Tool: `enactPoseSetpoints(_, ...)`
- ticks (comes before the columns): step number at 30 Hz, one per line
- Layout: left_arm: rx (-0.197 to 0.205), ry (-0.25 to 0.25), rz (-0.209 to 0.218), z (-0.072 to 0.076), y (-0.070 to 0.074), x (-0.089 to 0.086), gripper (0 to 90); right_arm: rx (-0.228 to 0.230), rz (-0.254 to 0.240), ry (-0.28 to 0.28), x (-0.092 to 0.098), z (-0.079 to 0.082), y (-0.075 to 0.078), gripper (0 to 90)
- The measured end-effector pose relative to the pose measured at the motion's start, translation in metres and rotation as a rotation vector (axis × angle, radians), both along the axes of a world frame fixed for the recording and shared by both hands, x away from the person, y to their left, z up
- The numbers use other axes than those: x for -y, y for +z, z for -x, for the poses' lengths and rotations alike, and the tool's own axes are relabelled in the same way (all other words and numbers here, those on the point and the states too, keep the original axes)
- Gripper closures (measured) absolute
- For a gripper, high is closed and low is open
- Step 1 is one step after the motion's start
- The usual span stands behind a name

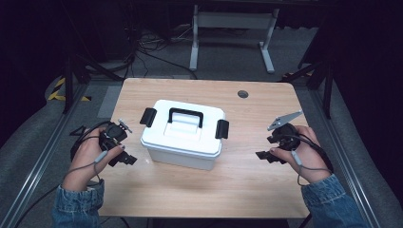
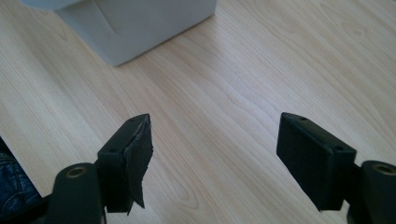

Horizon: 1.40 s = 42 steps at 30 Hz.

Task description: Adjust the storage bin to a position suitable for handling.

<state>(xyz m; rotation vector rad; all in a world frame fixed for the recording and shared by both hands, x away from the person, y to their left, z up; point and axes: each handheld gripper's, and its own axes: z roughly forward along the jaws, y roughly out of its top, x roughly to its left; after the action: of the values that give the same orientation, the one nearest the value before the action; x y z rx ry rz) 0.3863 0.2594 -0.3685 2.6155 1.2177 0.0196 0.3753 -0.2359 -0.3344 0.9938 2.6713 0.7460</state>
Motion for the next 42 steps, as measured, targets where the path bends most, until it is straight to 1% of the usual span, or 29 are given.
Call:
enactPoseSetpoints(2, 0.007, -0.009, -0.007, 0.0, 0.001, -0.001, 18.4, 0.001, 0.0, 0.013, -0.005, -0.002, 0.005, 27.2)
enactPoseSetpoints(3, -0.002, -0.002, -0.002, 0.0, 0.0, -0.001, 18.4, 0.004, -0.001, 0.022, -0.008, -0.004, 0.007, 27.2)
enactPoseSetpoints(5, -0.005, 0.001, -0.003, 0.001, 0.0, -0.001, 18.4, 0.003, 0.0, 0.034, -0.014, -0.006, 0.012, 27.2)
enactPoseSetpoints(8, 0.001, -0.002, -0.003, 0.001, 0.001, -0.002, 18.4, 0.004, 0.001, 0.056, -0.022, -0.009, 0.019, 27.2)
enactPoseSetpoints(9, 0.001, -0.002, -0.003, 0.001, 0.001, -0.002, 18.4, 0.004, 0.001, 0.056, -0.022, -0.009, 0.019, 27.2)
enactPoseSetpoints(10, 0.002, -0.002, -0.002, 0.001, 0.001, -0.002, 18.4, 0.003, 0.002, 0.073, -0.028, -0.013, 0.024, 27.1)
enactPoseSetpoints(12, 0.001, -0.003, -0.003, 0.001, 0.001, -0.002, 18.4, 0.0, 0.004, 0.075, -0.03, -0.013, 0.025, 27.1)
enactPoseSetpoints(14, -0.004, 0.0, 0.002, 0.001, 0.001, -0.001, 18.3, -0.012, 0.011, 0.089, -0.036, -0.016, 0.028, 26.4)
enactPoseSetpoints(16, -0.001, -0.005, 0.0, 0.001, 0.0, -0.001, 18.4, -0.027, 0.025, 0.106, -0.041, -0.019, 0.029, 25.8)
enactPoseSetpoints(18, 0.003, -0.013, 0.001, 0.0, 0.0, -0.001, 18.3, -0.038, 0.021, 0.136, -0.047, -0.022, 0.031, 25.8)
enactPoseSetpoints(20, 0.0, -0.011, 0.002, 0.0, 0.0, 0.0, 18.3, -0.042, 0.019, 0.147, -0.05, -0.024, 0.034, 25.7)
enactPoseSetpoints(21, 0.004, -0.013, 0.001, 0.0, 0.0, 0.0, 18.3, -0.035, 0.021, 0.154, -0.053, -0.026, 0.036, 25.5)
enactPoseSetpoints(24, 0.001, -0.012, 0.003, 0.0, 0.0, 0.0, 18.3, -0.035, 0.014, 0.168, -0.06, -0.032, 0.042, 24.7)
enactPoseSetpoints(27, -0.002, -0.008, 0.01, -0.002, 0.001, -0.001, 18.3, -0.03, 0.001, 0.18, -0.066, -0.037, 0.043, 22.9)
enactPoseSetpoints(29, -0.001, 0.014, 0.022, -0.004, 0.002, -0.004, 18.5, -0.014, 0.0, 0.185, -0.071, -0.041, 0.042, 21.5)
enactPoseSetpoints(31, -0.005, 0.039, 0.013, -0.005, 0.003, -0.007, 18.5, 0.005, -0.006, 0.168, -0.077, -0.044, 0.042, 21.0)
enactPoseSetpoints(33, -0.007, 0.037, 0.018, -0.006, 0.002, -0.008, 18.5, 0.011, 0.001, 0.183, -0.081, -0.047, 0.043, 19.5)
enactPoseSetpoints(34, -0.011, 0.036, 0.025, -0.006, 0.002, -0.008, 18.5, 0.013, 0.003, 0.192, -0.084, -0.049, 0.044, 20.9)
enactPoseSetpoints(35, -0.008, 0.031, 0.023, -0.007, 0.002, -0.009, 18.6, 0.019, -0.002, 0.198, -0.088, -0.051, 0.045, 22.2)
enactPoseSetpoints(37, -0.007, 0.036, 0.025, -0.007, 0.002, -0.01, 18.6, 0.009, -0.018, 0.207, -0.093, -0.054, 0.045, 22.9)
enactPoseSetpoints(39, -0.006, 0.034, 0.027, -0.008, 0.002, -0.01, 18.6, -0.003, -0.03, 0.217, -0.1, -0.058, 0.045, 25.8)
enactPoseSetpoints(42, -0.01, 0.036, 0.027, -0.007, 0.002, -0.009, 18.6, 0.001, -0.056, 0.223, -0.109, -0.064, 0.044, 28.9)
